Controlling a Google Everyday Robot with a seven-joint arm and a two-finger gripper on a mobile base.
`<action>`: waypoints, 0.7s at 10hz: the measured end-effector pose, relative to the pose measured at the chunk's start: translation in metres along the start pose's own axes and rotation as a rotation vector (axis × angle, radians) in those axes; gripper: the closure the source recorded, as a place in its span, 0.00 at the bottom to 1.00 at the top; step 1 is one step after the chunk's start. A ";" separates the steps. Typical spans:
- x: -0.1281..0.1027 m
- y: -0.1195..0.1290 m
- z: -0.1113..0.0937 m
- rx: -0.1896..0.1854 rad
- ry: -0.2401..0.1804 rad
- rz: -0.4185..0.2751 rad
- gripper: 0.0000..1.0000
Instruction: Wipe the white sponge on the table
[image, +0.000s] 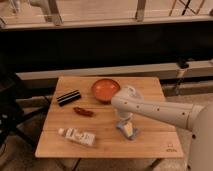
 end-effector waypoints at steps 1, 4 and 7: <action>0.000 0.000 -0.002 0.001 0.001 -0.001 0.39; 0.000 -0.001 -0.005 0.002 0.001 -0.001 0.61; -0.001 -0.002 -0.005 0.003 0.002 -0.005 0.71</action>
